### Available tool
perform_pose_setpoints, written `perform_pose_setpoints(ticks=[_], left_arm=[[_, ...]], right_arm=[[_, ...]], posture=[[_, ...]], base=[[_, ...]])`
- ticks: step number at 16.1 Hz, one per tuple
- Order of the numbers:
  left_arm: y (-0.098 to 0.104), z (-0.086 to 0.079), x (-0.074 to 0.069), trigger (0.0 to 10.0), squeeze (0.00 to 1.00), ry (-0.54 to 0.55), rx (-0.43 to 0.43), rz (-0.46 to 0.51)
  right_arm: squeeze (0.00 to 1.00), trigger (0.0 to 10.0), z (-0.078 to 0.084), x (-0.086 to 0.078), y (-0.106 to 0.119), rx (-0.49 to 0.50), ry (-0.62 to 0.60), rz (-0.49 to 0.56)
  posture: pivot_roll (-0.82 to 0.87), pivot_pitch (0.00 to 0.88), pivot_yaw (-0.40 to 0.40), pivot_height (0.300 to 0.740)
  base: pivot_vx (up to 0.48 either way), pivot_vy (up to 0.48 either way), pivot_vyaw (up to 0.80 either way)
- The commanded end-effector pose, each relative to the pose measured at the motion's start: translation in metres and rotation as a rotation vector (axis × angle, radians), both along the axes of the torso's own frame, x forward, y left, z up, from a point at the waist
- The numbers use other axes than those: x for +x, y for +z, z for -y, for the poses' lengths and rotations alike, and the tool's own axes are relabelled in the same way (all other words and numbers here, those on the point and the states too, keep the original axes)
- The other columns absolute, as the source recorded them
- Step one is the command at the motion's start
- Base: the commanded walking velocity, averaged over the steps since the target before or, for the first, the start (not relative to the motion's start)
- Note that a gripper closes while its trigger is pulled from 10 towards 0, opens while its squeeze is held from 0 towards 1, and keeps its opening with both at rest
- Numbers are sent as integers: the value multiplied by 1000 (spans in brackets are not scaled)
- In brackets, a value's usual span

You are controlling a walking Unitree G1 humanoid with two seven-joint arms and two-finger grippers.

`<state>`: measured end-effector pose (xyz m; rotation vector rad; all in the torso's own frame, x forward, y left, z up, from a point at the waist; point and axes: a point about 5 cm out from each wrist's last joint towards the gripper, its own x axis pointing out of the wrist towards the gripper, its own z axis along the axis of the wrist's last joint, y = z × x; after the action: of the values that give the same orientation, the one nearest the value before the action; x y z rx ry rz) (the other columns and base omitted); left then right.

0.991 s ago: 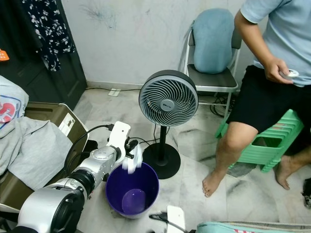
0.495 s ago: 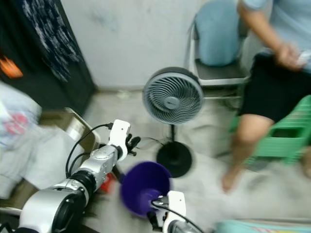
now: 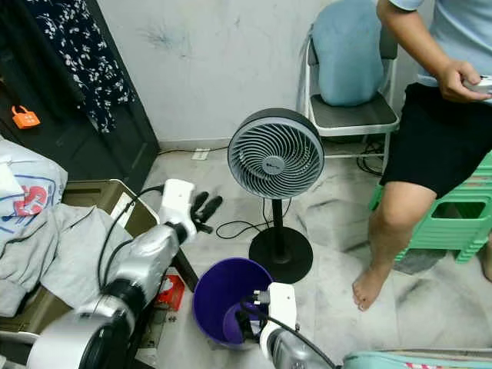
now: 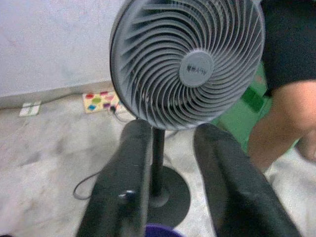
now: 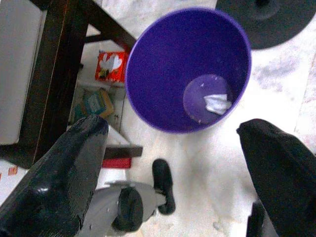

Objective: Clean up the room

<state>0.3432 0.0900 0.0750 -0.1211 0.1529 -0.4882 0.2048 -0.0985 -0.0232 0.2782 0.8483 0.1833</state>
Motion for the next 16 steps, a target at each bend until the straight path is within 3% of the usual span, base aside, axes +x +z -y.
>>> perform_pose_setpoints(ticks=[1,16], left_arm=[[6,-11,2,10000,1000,22,-8,46],[6,-11,2,10000,1000,22,-8,46]], right_arm=[[0,10000,12,94,154,-54,-101,914],[0,10000,12,94,154,-54,-101,914]], posture=[[-233,0,152,740],[-233,0,152,740]], base=[[0,0,0],[0,0,0]])
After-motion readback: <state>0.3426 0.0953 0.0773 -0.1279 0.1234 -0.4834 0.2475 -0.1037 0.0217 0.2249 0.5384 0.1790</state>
